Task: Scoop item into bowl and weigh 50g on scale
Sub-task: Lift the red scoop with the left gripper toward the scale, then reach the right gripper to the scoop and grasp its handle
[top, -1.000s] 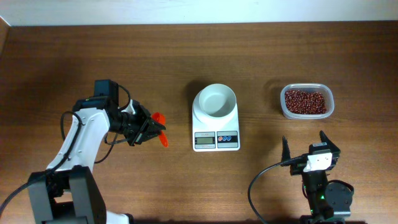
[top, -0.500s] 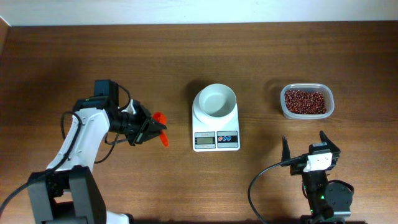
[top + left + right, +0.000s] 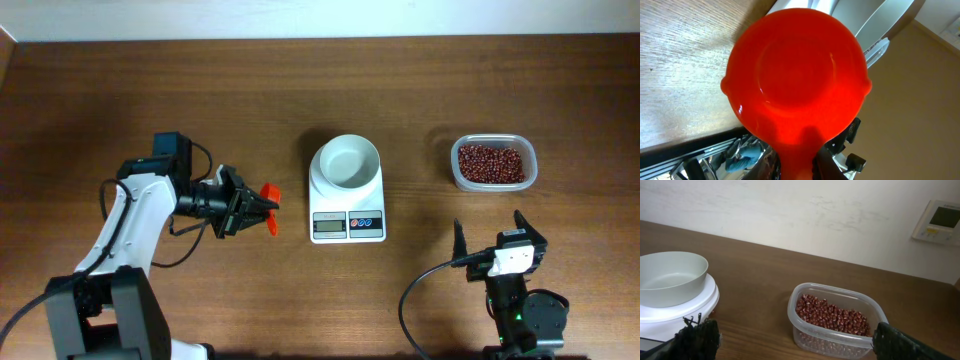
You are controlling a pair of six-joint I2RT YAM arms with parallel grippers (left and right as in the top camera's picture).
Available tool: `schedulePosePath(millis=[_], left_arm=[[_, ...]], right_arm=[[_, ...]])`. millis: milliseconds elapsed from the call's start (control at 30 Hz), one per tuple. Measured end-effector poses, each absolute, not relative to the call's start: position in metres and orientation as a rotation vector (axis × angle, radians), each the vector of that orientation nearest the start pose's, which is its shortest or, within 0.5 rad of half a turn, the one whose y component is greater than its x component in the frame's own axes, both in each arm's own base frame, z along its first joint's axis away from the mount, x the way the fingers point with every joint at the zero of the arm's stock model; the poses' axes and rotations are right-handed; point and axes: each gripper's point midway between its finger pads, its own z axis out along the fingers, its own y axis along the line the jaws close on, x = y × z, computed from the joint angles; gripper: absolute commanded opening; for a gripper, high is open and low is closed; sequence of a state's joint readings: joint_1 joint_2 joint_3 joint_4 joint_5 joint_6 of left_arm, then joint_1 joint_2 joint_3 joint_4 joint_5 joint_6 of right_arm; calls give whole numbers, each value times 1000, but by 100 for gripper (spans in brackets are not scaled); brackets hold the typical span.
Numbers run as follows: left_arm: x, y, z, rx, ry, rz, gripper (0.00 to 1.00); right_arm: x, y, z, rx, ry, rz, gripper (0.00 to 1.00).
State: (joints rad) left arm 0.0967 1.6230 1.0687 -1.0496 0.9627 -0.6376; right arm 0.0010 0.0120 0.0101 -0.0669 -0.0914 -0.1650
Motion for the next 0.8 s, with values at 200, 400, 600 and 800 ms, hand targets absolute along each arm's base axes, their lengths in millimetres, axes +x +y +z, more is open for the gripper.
schedulePosePath(millis=[200,400,600,800], left_arm=[[280,-114,127,-1125,2847,-1524,0],[291,-110,122,-1146,2818,-1467,0],[298,-104,116,-1226,2801,-1397,0],[306,-108,123,-1171,2758,-1463,0]], right_arm=[[246,16,159,-205,1627,-51,99],[246,16,159,-205,1627,-50,99],[246,16,161,-206,1621,-51,99],[234,59,209,-286,1449,251,99]])
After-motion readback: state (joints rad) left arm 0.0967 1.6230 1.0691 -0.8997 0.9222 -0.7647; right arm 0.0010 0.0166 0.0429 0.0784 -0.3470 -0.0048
